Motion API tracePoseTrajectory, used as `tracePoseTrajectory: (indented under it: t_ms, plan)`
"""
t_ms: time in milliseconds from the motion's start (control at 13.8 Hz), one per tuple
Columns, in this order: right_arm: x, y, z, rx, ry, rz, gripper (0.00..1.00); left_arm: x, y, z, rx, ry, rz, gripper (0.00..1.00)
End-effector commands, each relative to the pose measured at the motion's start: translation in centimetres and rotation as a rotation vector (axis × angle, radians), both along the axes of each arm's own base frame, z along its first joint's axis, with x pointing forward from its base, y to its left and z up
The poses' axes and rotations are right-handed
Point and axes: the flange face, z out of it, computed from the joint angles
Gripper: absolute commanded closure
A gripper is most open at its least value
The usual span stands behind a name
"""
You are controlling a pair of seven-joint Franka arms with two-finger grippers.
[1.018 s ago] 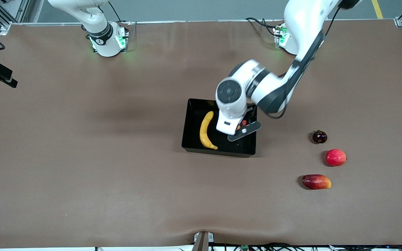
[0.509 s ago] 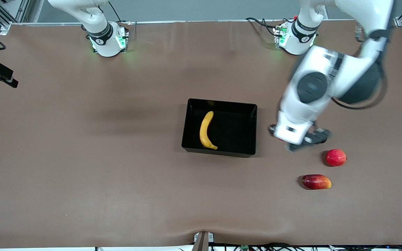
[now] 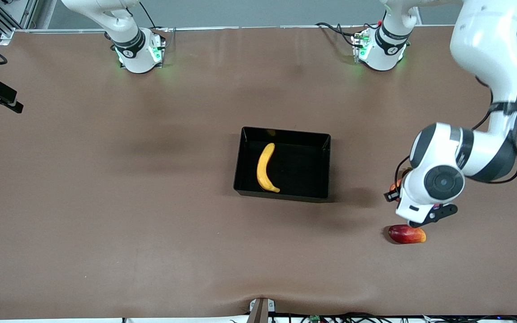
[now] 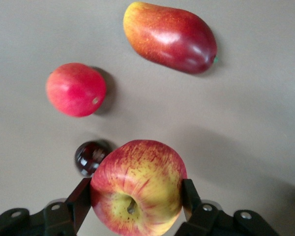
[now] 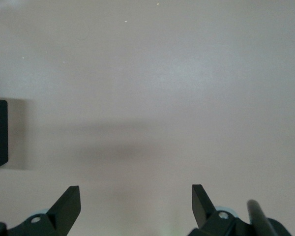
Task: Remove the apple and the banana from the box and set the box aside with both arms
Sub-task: 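Lift the apple with the left gripper and carry it beside the peach, then lower the apple onto the table and open the left gripper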
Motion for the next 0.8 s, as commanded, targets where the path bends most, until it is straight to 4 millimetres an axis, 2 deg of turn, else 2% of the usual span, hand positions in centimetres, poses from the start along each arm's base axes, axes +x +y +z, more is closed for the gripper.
tracePoseTrajectory:
  t_ms: [0, 291, 727]
  plan:
    - [0.1, -0.4, 0.2, -0.015, 0.001, -0.008, 0.00, 1.0, 1.2, -2.2, -0.015, -0.030, 0.007, 1.00]
    - [0.1, -0.4, 0.2, -0.013, 0.000, -0.005, 0.00, 1.5, 2.3, -6.0, 0.006, -0.042, -0.012, 1.00]
    - [0.1, -0.5, 0.2, -0.015, 0.001, -0.005, 0.00, 1.6, 3.4, -8.7, 0.000, -0.048, -0.001, 1.00]
